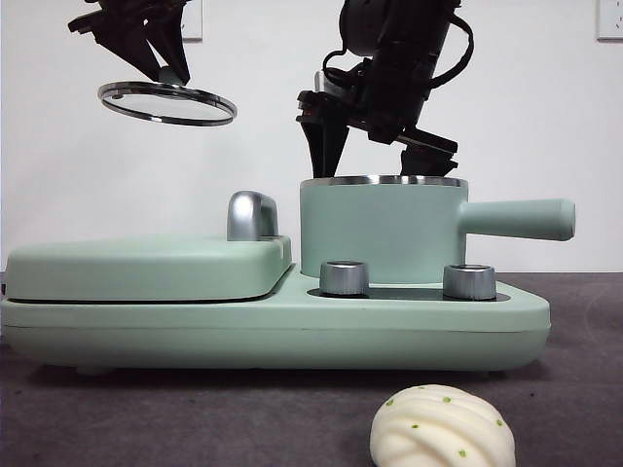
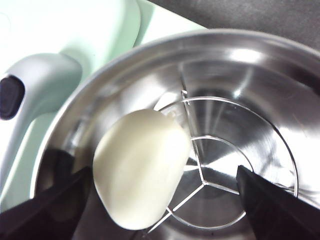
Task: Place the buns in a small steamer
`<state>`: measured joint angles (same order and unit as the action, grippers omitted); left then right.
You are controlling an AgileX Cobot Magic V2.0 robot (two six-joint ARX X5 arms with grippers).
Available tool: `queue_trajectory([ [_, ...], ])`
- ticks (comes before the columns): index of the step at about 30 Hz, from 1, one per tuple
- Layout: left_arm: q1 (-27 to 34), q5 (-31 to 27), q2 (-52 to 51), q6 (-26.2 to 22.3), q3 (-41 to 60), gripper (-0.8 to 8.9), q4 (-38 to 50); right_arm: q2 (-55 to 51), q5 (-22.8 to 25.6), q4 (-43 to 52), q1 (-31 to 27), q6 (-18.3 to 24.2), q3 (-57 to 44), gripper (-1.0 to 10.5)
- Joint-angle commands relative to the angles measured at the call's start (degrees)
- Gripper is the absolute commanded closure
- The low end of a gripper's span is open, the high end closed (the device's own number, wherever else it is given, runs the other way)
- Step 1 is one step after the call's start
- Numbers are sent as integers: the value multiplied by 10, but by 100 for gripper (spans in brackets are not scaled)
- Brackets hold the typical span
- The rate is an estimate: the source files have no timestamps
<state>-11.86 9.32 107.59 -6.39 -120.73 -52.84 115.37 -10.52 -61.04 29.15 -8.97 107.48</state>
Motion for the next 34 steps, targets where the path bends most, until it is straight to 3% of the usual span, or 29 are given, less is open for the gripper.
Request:
queue_trajectory([
  [1, 0, 3, -3, 0, -21, 756, 17, 11, 0, 1, 3, 7, 16, 481],
  [11, 0, 3, -3, 0, -21, 756, 16, 9, 5, -83, 1, 9, 145, 480],
  [20, 0, 3, -3, 0, -21, 756, 15, -47, 79, -203, 9, 13, 179, 480],
  [28, 0, 3, -3, 0, -21, 756, 14, -181, 82, -203, 33, 13, 100, 480],
  [34, -2, 3, -3, 1, -21, 756, 14, -341, 149, -146, 98, 2, -71, 480],
])
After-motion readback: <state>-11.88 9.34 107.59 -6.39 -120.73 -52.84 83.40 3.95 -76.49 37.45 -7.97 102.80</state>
